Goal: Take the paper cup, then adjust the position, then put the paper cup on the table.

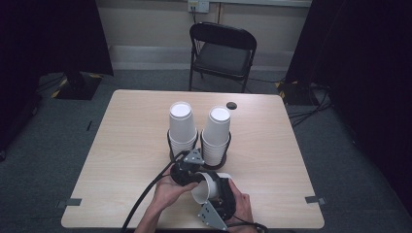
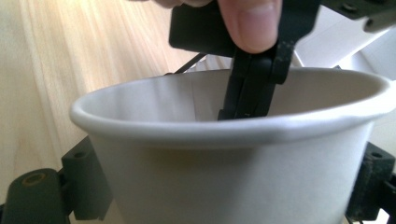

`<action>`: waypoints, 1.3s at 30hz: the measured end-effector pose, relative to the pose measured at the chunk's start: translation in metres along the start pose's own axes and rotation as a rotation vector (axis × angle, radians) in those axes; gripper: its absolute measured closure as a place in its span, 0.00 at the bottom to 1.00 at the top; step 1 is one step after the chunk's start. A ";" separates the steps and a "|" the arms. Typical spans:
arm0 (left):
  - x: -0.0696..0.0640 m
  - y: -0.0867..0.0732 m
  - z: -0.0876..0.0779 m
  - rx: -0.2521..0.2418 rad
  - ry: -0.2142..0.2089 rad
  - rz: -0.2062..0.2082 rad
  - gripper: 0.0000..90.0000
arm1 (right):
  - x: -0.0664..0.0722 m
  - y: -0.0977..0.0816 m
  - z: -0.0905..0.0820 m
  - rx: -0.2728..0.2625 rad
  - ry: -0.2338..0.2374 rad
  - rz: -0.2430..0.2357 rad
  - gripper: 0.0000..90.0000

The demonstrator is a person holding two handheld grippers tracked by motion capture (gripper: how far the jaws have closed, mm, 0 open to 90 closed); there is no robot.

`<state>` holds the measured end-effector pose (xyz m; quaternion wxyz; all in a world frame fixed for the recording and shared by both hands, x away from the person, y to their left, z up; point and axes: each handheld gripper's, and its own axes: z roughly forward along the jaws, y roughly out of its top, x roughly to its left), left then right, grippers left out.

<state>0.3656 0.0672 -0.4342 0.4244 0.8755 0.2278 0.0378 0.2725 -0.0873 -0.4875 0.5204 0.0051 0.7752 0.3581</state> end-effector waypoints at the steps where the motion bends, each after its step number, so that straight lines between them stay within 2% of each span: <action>1: -0.001 -0.001 -0.002 -0.020 0.009 -0.007 0.91 | 0.000 0.000 -0.001 -0.003 -0.005 0.009 0.13; 4: -0.002 -0.003 -0.007 -0.044 0.023 -0.005 0.82 | -0.004 0.000 -0.003 -0.021 -0.004 0.049 0.13; 6: 0.000 -0.005 -0.009 -0.061 0.019 -0.009 0.81 | -0.005 -0.001 -0.003 -0.020 0.001 0.063 0.13; 9: 0.003 -0.011 -0.013 -0.123 0.016 -0.031 0.75 | -0.007 -0.003 -0.004 -0.022 -0.004 0.098 0.13; 11: 0.004 -0.016 -0.016 -0.172 0.034 -0.048 0.68 | -0.008 -0.004 -0.004 -0.018 0.004 0.116 0.13; 16: 0.005 -0.021 -0.022 -0.235 0.068 -0.085 0.54 | -0.012 -0.011 -0.003 -0.016 0.002 0.175 0.13; 20: 0.001 -0.022 -0.029 -0.273 0.097 -0.076 0.48 | -0.016 -0.017 -0.004 -0.004 0.000 0.234 0.13; 25: 0.001 -0.025 -0.038 -0.340 0.114 -0.086 0.44 | -0.021 -0.025 -0.005 0.018 0.002 0.318 0.13; 32: 0.006 -0.036 -0.042 -0.377 0.144 -0.110 0.39 | -0.028 -0.037 -0.005 0.025 0.012 0.444 0.13; 35: 0.005 -0.042 -0.046 -0.394 0.158 -0.099 0.38 | -0.032 -0.042 -0.005 0.017 0.023 0.509 0.13; 39: 0.006 -0.049 -0.049 -0.424 0.195 -0.107 0.35 | -0.036 -0.045 -0.006 0.006 0.032 0.572 0.13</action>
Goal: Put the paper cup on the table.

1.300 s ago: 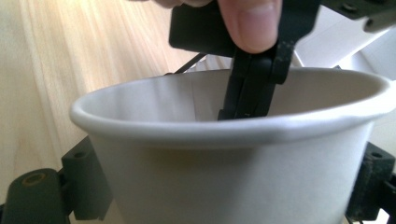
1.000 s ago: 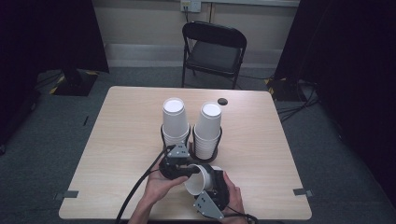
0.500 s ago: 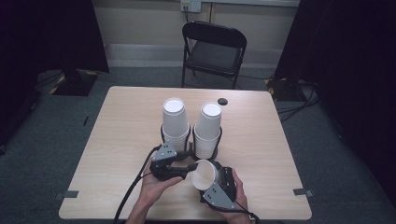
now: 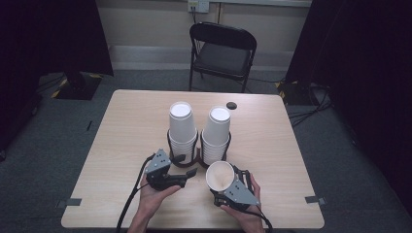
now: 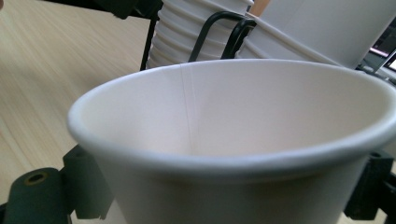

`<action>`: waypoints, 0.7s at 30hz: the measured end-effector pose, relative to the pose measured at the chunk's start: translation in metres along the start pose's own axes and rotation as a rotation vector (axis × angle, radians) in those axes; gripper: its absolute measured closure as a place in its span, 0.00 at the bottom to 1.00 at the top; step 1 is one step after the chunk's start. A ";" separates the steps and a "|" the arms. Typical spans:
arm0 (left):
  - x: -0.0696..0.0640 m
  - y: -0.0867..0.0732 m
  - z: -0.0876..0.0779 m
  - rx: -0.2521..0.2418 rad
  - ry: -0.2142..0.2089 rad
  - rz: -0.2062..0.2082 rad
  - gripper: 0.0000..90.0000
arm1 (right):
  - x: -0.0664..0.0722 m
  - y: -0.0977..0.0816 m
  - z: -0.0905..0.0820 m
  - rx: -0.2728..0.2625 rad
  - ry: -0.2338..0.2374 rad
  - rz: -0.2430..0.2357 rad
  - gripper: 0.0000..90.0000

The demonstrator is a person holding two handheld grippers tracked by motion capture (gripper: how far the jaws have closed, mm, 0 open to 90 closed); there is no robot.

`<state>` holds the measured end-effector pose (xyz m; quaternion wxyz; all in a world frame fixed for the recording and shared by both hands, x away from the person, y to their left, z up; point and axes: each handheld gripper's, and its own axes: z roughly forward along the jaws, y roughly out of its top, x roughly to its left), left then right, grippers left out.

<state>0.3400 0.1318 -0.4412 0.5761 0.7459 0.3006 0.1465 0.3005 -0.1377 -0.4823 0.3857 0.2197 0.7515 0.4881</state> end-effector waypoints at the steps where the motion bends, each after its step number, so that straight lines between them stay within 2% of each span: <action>1: 0.000 -0.001 -0.001 0.001 0.008 0.004 0.34 | -0.001 0.000 -0.001 -0.001 0.002 0.016 0.13; 5: 0.002 -0.010 -0.002 0.021 0.034 -0.010 0.34 | -0.004 -0.001 -0.003 -0.001 0.015 0.062 0.13; 7: 0.004 -0.015 -0.004 0.014 0.039 -0.012 0.34 | -0.007 -0.002 -0.005 -0.005 0.033 0.112 0.13; 11: 0.009 -0.027 -0.007 0.017 0.072 -0.011 0.33 | -0.012 -0.005 -0.006 -0.001 0.041 0.157 0.13; 13: 0.011 -0.033 -0.009 0.013 0.086 -0.029 0.29 | -0.014 -0.006 -0.006 -0.017 0.047 0.185 0.13; 19: 0.016 -0.047 -0.015 0.008 0.124 -0.049 0.25 | -0.023 -0.007 -0.007 -0.027 0.033 0.263 0.13; 21: 0.017 -0.050 -0.015 0.007 0.152 -0.054 0.24 | -0.026 -0.008 -0.007 -0.028 0.029 0.285 0.13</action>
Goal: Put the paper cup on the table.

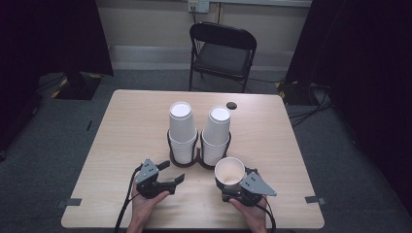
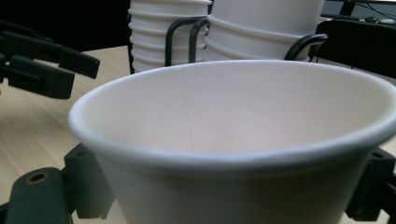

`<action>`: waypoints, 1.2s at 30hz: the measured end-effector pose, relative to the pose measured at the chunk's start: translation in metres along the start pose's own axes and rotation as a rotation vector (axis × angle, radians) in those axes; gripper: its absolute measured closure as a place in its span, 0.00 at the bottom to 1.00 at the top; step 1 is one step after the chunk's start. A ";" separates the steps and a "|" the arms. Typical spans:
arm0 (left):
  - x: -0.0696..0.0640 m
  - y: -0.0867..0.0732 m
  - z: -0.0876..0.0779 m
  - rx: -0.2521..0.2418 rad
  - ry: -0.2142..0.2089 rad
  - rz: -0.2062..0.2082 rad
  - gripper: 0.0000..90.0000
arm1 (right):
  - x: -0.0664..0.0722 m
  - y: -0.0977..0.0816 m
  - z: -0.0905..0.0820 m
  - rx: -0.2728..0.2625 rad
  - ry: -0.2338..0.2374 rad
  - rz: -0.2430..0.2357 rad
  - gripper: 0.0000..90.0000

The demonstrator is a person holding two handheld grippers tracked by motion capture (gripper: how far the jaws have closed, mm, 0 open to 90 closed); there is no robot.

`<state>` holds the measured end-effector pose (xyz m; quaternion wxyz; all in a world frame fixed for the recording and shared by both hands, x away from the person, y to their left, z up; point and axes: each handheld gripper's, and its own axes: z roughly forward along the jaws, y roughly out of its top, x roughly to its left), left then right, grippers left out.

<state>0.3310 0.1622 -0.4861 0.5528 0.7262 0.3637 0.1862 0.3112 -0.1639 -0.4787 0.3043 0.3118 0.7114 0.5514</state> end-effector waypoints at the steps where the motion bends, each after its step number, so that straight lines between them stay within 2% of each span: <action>1: 0.001 -0.001 0.000 0.002 0.007 0.003 0.23 | -0.002 0.000 0.000 -0.004 0.000 0.011 0.13; 4: 0.005 -0.005 -0.003 -0.020 0.011 -0.007 0.22 | -0.008 0.001 0.001 -0.009 -0.002 0.060 0.13; 8: 0.007 -0.008 -0.005 -0.022 0.049 0.009 0.21 | -0.014 0.005 0.002 -0.012 -0.015 0.100 0.13; 11: 0.006 -0.011 -0.008 -0.050 0.072 0.022 0.21 | -0.020 0.006 0.001 -0.028 -0.029 0.132 0.13; 16: 0.004 -0.014 -0.014 -0.092 0.099 0.036 0.18 | -0.031 0.009 0.001 -0.035 -0.066 0.191 0.13; 17: 0.004 -0.014 -0.015 -0.097 0.094 0.034 0.18 | -0.033 0.010 0.002 -0.032 -0.087 0.200 0.13; 21: 0.006 -0.016 -0.017 -0.093 0.120 0.037 0.18 | -0.043 0.011 0.005 -0.034 -0.107 0.237 0.13; 25: 0.004 -0.016 -0.018 -0.077 0.144 0.055 0.18 | -0.051 0.014 0.011 -0.027 -0.137 0.242 0.13; 32: 0.003 -0.018 -0.022 -0.123 0.196 0.033 0.17 | -0.065 0.018 0.021 -0.026 -0.186 0.229 0.13; 36: 0.002 -0.019 -0.023 -0.140 0.202 0.033 0.17 | -0.074 0.024 0.028 -0.017 -0.211 0.236 0.13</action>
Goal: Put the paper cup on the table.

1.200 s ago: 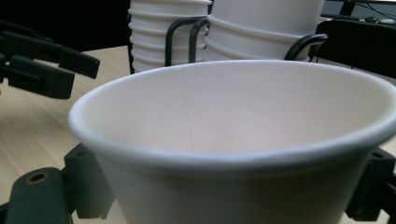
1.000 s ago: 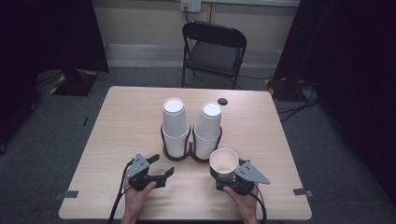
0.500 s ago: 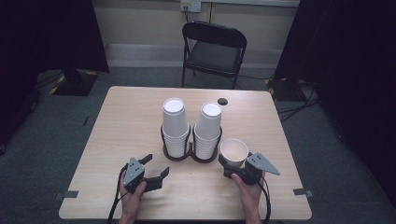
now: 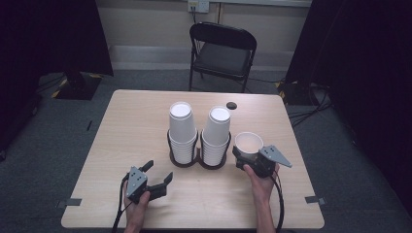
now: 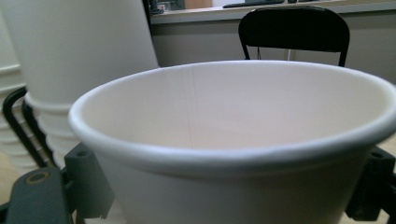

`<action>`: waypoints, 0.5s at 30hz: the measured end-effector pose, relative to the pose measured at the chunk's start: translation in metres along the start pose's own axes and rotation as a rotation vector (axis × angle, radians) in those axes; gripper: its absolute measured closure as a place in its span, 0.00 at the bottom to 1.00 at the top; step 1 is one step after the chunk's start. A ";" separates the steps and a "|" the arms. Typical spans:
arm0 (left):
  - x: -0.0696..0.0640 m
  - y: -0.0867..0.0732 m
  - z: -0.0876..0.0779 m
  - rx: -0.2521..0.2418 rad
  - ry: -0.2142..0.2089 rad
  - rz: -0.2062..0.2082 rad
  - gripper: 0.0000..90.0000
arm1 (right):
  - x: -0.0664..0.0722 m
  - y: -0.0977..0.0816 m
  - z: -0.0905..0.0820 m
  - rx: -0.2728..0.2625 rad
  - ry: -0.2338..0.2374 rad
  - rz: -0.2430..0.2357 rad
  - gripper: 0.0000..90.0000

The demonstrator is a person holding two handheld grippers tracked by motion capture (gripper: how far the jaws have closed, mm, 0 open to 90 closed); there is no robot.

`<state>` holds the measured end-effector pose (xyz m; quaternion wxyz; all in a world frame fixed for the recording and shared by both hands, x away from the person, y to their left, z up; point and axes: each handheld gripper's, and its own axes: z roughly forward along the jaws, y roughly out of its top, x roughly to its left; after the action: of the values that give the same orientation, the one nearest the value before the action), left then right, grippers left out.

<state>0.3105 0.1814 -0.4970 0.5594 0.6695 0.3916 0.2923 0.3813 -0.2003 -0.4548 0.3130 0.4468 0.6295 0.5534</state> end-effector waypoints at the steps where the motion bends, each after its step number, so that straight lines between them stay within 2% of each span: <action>1: 0.000 0.000 0.000 -0.001 0.005 0.001 0.17 | -0.001 0.002 0.001 -0.007 -0.008 0.003 0.13; 5: -0.002 0.000 0.000 0.000 0.022 0.020 0.17 | -0.006 0.010 0.008 -0.021 -0.037 0.017 0.13; 6: -0.002 0.000 0.000 0.001 0.021 0.017 0.17 | -0.008 0.011 0.010 -0.032 -0.043 0.018 0.13; 8: -0.002 0.000 0.000 -0.002 0.016 0.010 0.17 | -0.013 0.012 0.018 -0.018 -0.062 0.011 0.13; 10: -0.002 0.000 -0.001 -0.007 0.015 0.012 0.18 | -0.016 0.012 0.026 -0.004 -0.067 0.010 0.13; 13: -0.002 -0.001 -0.001 -0.016 0.017 0.013 0.18 | -0.020 0.010 0.036 -0.026 -0.069 0.022 0.13; 15: -0.002 -0.001 -0.001 -0.016 0.017 0.006 0.18 | -0.023 0.010 0.043 -0.010 -0.069 0.024 0.13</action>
<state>0.3081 0.1804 -0.4974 0.5605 0.6637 0.3919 0.3030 0.4309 -0.2031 -0.4559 0.3299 0.4717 0.6101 0.5445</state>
